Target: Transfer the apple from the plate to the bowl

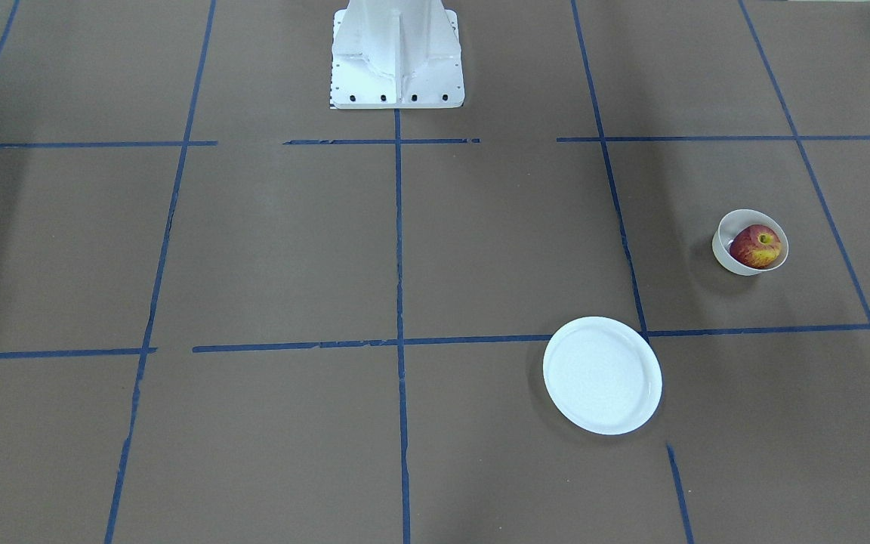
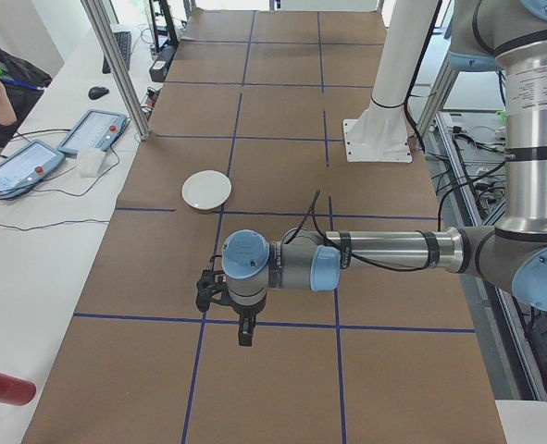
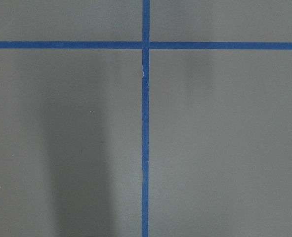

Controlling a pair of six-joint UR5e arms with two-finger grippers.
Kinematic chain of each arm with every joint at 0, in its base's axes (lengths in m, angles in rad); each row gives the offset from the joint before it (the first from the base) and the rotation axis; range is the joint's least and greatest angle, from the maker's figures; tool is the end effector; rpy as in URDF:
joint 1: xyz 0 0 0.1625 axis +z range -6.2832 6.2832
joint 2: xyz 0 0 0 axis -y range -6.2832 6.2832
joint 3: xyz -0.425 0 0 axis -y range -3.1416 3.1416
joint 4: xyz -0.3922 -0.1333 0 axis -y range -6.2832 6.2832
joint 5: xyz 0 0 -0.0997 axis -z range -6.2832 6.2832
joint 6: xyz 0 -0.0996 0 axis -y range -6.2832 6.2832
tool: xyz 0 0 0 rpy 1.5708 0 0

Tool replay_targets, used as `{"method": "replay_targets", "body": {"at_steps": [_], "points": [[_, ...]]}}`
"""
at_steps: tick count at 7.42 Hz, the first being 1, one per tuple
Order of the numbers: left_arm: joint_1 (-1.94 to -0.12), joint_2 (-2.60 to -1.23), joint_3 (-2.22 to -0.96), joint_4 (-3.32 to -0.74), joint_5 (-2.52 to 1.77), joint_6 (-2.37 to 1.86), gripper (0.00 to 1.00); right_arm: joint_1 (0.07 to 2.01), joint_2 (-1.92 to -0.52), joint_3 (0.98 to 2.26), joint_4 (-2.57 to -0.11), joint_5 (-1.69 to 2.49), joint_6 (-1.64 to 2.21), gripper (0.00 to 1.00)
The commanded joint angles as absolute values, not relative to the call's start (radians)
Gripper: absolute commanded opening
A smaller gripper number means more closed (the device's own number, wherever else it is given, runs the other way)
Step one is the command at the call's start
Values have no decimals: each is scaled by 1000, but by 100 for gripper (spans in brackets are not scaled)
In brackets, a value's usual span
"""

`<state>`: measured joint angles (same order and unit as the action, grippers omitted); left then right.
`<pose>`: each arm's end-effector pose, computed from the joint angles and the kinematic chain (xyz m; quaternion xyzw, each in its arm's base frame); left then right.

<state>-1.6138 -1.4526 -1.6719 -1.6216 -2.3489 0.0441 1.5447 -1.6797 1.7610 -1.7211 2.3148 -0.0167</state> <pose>-0.0824 -0.4409 0.6588 0.0321 0.3782 0.0069 0.9251 0.0544 -0.4407 0.6331 -0.0338 -0.3631 -0.0074 0.9311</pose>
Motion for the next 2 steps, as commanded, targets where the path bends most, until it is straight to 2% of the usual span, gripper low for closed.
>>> {"method": "replay_targets", "body": {"at_steps": [1,2], "points": [[-1614,-1453,-1672,-1621,-2349,44,100,1545,-1680,1761,-1721,2315,-17,100],[-1614,-1453,-1674,-1623,-2350,44,100,1545,-1680,1761,-1721,2315,-17,100]]}}
